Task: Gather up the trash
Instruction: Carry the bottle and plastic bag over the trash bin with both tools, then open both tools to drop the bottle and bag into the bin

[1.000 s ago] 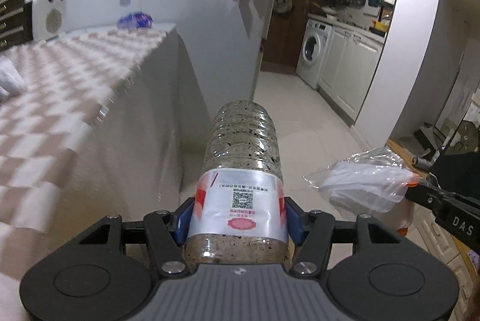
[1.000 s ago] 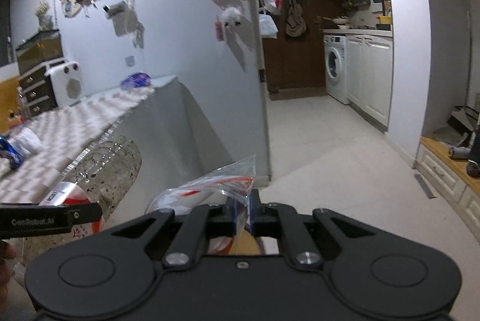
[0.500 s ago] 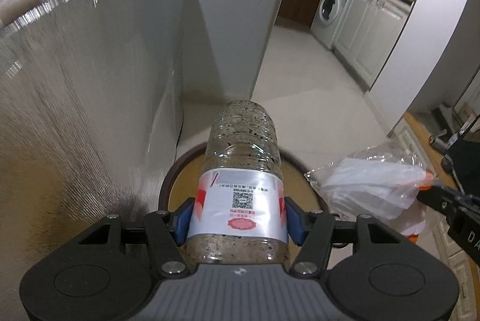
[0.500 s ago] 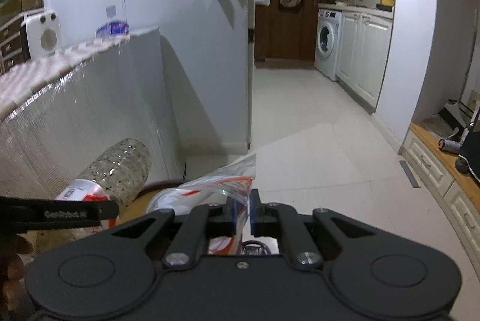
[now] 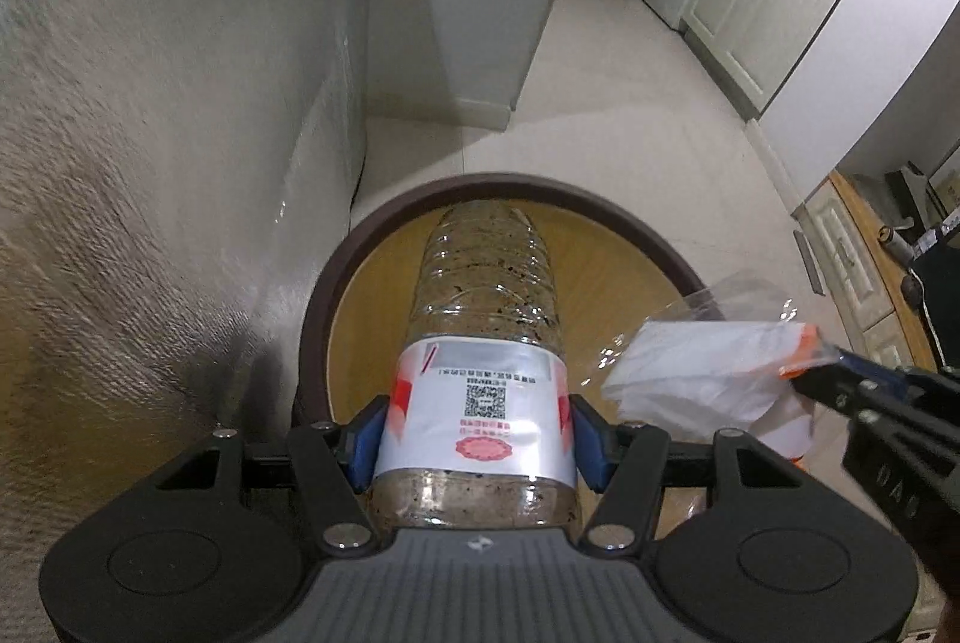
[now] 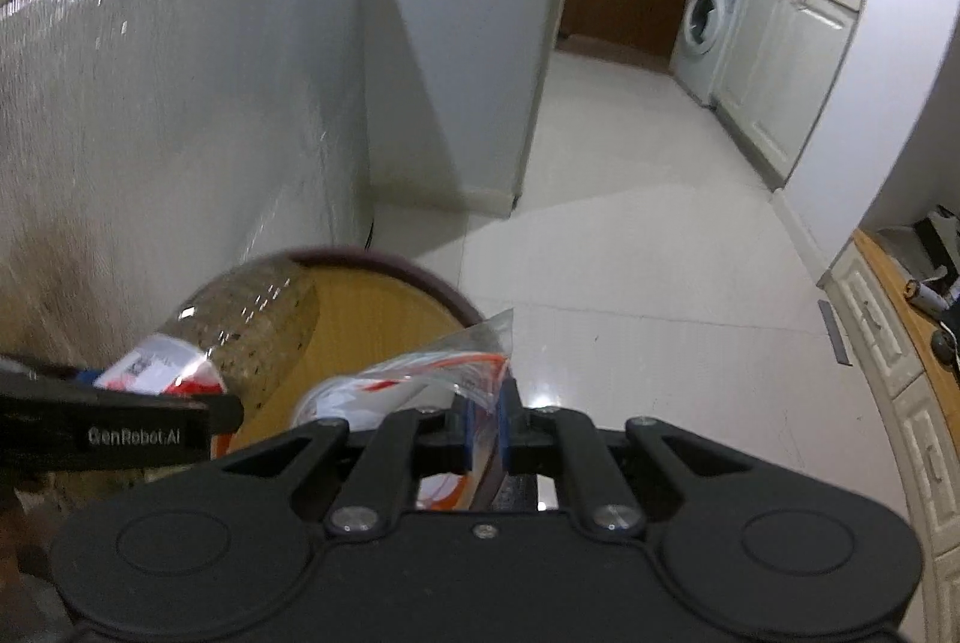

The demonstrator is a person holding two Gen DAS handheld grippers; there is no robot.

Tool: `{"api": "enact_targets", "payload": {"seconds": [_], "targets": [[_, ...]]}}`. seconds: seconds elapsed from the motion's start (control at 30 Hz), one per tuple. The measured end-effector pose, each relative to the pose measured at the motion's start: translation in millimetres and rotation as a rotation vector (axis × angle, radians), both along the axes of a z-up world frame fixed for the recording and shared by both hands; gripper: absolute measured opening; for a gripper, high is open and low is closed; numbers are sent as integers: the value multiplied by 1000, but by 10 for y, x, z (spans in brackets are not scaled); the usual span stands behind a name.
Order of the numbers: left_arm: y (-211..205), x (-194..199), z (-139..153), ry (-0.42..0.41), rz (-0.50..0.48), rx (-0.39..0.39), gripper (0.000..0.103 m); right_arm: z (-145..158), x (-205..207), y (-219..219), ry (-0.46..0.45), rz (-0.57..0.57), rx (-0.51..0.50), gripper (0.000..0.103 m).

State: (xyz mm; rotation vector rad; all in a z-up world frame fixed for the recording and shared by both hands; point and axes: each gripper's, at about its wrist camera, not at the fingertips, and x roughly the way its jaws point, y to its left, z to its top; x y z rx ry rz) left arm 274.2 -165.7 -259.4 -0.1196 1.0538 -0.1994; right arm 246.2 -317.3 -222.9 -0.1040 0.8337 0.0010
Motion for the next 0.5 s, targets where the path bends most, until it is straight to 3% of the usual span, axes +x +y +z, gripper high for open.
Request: {"api": "enact_targets", "payload": {"seconds": [0.5], "targets": [[-72,266,-357,75,-74,-16,63,-392,230,184,141,119,-29,9]]}}
